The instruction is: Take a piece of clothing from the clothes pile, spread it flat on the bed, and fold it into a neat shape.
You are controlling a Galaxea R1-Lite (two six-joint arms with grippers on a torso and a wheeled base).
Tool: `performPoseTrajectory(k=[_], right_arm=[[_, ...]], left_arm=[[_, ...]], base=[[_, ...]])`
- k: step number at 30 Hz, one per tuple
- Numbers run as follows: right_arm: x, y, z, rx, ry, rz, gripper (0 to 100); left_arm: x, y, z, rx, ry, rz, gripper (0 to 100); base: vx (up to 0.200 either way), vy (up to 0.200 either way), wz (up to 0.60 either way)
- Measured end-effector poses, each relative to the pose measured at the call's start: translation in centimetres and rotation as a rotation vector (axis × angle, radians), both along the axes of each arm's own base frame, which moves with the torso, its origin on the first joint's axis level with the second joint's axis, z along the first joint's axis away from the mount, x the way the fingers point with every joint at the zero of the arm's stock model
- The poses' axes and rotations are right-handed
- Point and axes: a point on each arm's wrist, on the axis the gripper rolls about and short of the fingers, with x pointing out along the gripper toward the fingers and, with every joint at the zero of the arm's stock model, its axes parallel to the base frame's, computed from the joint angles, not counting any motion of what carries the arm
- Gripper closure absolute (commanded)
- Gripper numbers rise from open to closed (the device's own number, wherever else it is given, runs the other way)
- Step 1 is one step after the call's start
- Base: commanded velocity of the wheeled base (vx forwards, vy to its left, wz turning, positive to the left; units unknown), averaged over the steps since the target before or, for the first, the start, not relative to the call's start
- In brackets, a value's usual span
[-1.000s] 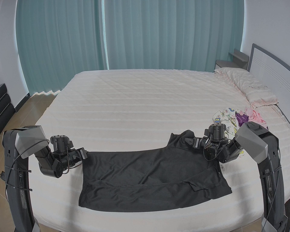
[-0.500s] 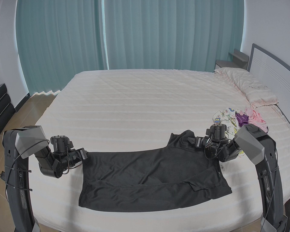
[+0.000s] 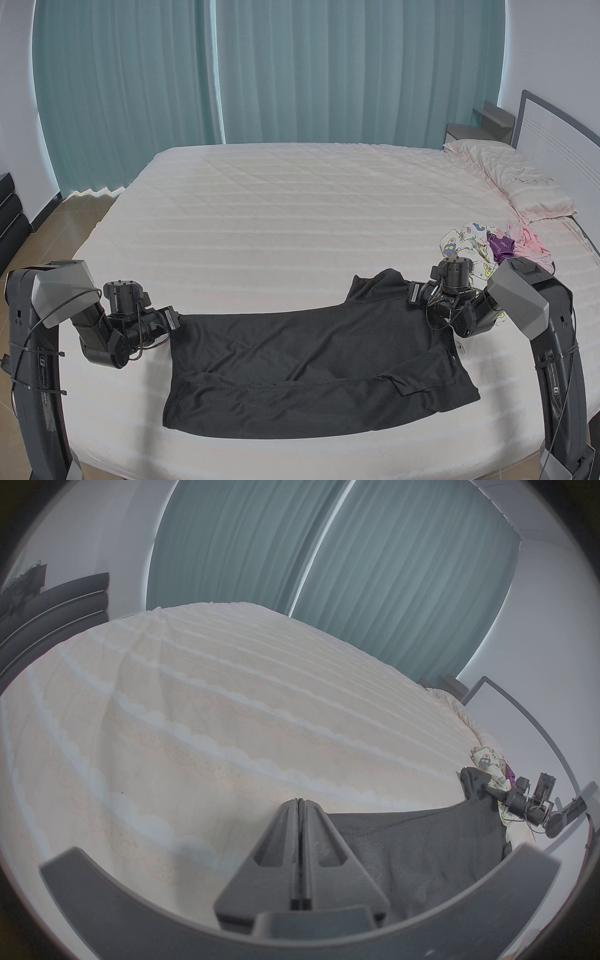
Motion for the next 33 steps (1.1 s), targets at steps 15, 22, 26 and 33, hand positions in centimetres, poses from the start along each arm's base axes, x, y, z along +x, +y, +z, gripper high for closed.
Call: performPoseTrajectory(k=[15, 22, 26, 33], right_arm=[[-1.0, -0.9, 2.2, 0.019, -0.117, -0.045, 100], [-1.5, -1.1, 1.9, 0.019, -0.1, -0.053, 100], [-1.6, -1.2, 2.0, 0.022, -0.099, -0.056, 100], [-2.2, -1.4, 2.5, 0.027, -0.084, -0.046, 100]], left_arm=[[0.3, 0.9, 0.6, 0.014, -0.059, 0.05, 100], [0.2, 1.7, 0.4, 0.015, -0.057, 0.071, 100], [0.1, 1.8, 0.3, 0.018, -0.058, 0.072, 100], [-0.5, 1.8, 0.3, 0.021, -0.083, 0.069, 100]], base=[[0.0, 0.0, 0.0], [0.0, 0.0, 0.0], [0.0, 0.0, 0.0], [0.0, 0.0, 0.0]])
